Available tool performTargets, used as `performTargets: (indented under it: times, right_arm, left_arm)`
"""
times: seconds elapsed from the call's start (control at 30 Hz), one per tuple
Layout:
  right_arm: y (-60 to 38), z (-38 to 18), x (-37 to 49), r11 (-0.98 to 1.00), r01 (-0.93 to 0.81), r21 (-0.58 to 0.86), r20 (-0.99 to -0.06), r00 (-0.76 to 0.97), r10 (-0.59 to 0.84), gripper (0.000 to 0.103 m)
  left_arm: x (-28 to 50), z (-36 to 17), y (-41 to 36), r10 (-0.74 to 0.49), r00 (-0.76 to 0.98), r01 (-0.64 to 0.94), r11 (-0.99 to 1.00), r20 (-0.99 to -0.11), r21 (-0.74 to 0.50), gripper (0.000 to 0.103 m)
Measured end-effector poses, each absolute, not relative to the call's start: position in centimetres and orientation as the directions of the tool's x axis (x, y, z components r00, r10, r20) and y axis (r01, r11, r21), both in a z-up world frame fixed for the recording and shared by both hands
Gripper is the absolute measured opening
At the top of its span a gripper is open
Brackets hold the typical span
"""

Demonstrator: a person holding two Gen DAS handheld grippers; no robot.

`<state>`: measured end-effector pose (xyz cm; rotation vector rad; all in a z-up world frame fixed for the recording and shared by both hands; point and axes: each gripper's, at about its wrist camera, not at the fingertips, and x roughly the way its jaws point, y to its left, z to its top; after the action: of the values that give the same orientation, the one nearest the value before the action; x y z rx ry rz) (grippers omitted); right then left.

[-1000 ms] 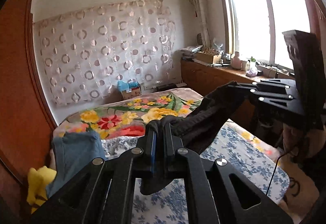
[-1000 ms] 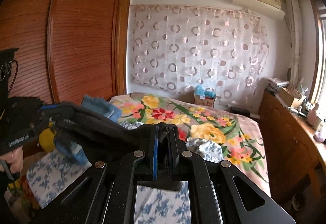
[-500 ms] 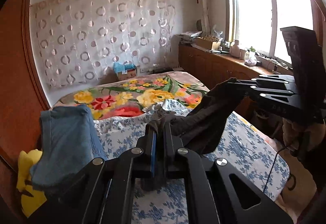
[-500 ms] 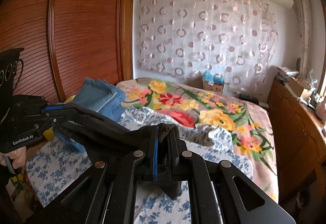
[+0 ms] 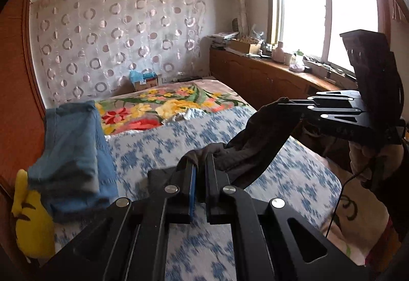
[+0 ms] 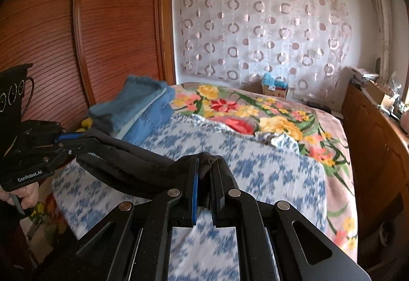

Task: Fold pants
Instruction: 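Fold the held edge over and lay it onto the shorts with both tools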

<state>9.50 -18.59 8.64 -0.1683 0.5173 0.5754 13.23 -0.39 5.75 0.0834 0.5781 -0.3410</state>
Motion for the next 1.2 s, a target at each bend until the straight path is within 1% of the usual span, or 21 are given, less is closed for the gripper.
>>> performTargets:
  times: [0.13,0.2,0.33,0.63,0.83,1.07,1.2]
  right_arm:
    - [-19.4,8.4,7.4,0.828,-0.560,0.004,-0.517,0.708,0.481,0.007]
    - [-19.7,7.7,6.7,0.827,-0.562,0.023,-0.529,0.695,0.487,0.007]
    - [-19.9,6.3,5.3,0.821,-0.571,0.032,-0.553,0.674,0.490,0.007]
    - [-21.2,4.8,3.4,0.829,-0.549,0.105,-0.571,0.649,0.503,0.007]
    - [-21.9,3.7,3.3,0.837,-0.526,0.152,-0.589,0.631,0.504,0.007]
    - [-22.2,2.9,2.4,0.837,-0.522,0.167,-0.612,0.611,0.502,0.007]
    - [-23.0,1.7,2.5,0.841,-0.502,0.201,-0.628,0.593,0.504,0.007]
  left_arm:
    - [11.0,4.1,-1.0,-0.300,0.767,0.342,0.939,-0.567,-0.034,0.006]
    - [10.1,3.2,-0.9,-0.317,0.754,0.343,0.937,-0.575,-0.067,0.006]
    - [8.5,1.7,-1.1,-0.318,0.737,0.343,0.936,-0.597,-0.075,0.006]
    - [5.0,-1.0,-1.2,-0.337,0.719,0.345,0.932,-0.608,-0.109,0.006]
    - [4.1,-3.2,-1.4,-0.345,0.685,0.339,0.930,-0.642,-0.138,0.006]
    - [3.1,-4.4,-2.0,-0.362,0.665,0.353,0.923,-0.653,-0.152,0.006]
    - [3.2,-6.4,-2.6,-0.365,0.626,0.354,0.920,-0.689,-0.166,0.006]
